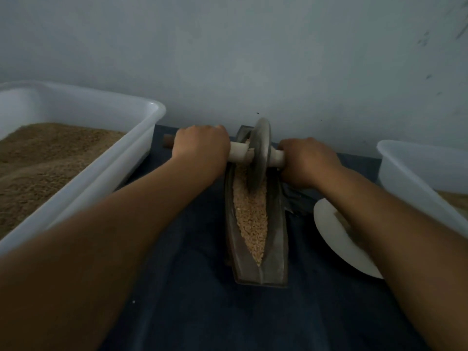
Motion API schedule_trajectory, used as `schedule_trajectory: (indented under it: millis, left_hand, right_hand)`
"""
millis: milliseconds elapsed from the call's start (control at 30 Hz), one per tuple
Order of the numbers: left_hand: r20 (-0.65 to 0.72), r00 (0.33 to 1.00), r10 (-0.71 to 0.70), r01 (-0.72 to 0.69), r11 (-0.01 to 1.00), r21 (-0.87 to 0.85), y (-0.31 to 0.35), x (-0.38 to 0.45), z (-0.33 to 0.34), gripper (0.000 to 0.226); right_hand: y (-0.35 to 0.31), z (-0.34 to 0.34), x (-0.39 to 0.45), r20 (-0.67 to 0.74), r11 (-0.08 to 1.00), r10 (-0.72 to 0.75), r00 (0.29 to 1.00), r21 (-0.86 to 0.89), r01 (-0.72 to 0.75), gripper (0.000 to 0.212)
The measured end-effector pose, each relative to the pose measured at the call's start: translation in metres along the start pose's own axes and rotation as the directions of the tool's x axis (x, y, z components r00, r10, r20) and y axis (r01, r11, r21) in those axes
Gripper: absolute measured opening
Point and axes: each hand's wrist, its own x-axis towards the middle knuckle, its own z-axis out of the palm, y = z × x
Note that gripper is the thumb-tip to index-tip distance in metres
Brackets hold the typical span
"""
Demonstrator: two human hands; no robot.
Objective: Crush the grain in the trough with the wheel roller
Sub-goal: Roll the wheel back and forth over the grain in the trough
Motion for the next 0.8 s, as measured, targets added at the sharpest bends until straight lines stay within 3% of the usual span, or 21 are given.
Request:
schedule_trajectory:
  millis: [167,467,800]
  left_hand:
    - [0.011,1.0,0.013,-0.014,0.998,0.06,0.001,0.0,-0.001,0.035]
    - [-0.01,0.999,0.045,-0.045,0.999,0.012,-0.008,-0.038,-0.003,0.036]
    - [-0.255,0.943,0.215,-0.199,0.976,0.089,-0.003,-0.1,-0.021,0.041]
  right_hand:
    - [-0.001,0.006,-0.007,-0.073,1.0,0.009,0.997,0.018,-0.007,0.031]
    - [-0.016,0.001,-0.059,-0.31,0.997,-0.067,0.948,-0.046,0.055,0.027]
    - [-0.024,-0.009,-0.136,-0.332,0.993,-0.056,0.942,0.075,0.085,0.026]
